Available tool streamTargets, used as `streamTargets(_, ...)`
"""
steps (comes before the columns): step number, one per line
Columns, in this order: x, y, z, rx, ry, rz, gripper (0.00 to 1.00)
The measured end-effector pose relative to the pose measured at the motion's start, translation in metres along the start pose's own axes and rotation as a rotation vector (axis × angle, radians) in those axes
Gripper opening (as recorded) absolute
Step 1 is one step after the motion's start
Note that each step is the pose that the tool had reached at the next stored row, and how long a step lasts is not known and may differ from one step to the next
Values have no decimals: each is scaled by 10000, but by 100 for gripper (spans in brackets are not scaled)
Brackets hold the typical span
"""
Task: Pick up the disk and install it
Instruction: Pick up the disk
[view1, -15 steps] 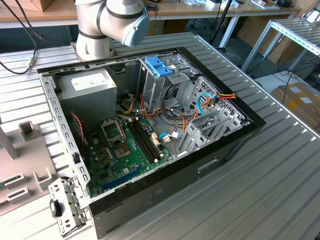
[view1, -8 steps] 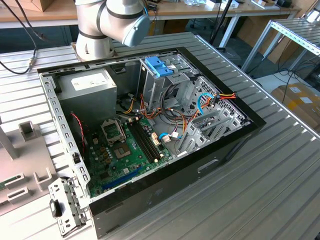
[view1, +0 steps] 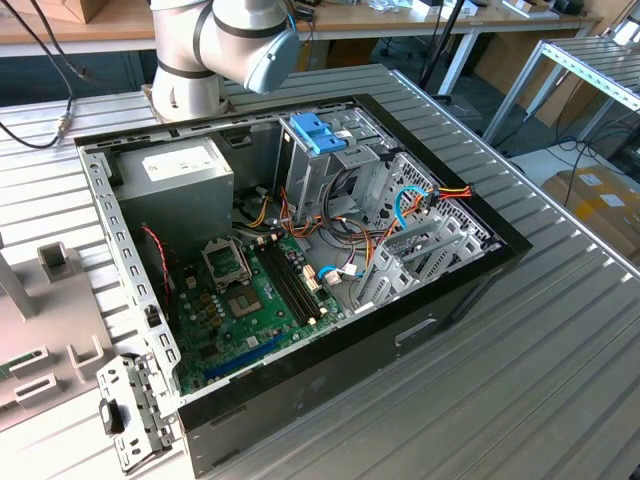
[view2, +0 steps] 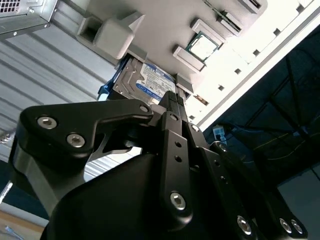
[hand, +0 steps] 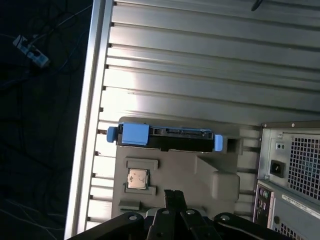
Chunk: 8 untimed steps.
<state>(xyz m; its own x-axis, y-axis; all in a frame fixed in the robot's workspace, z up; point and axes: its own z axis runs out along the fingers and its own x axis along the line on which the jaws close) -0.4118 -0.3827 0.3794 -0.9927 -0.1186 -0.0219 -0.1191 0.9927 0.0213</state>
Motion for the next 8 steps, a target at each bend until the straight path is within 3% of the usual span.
streamTargets(8, 0, 0, 0, -16, 16, -742, 11)
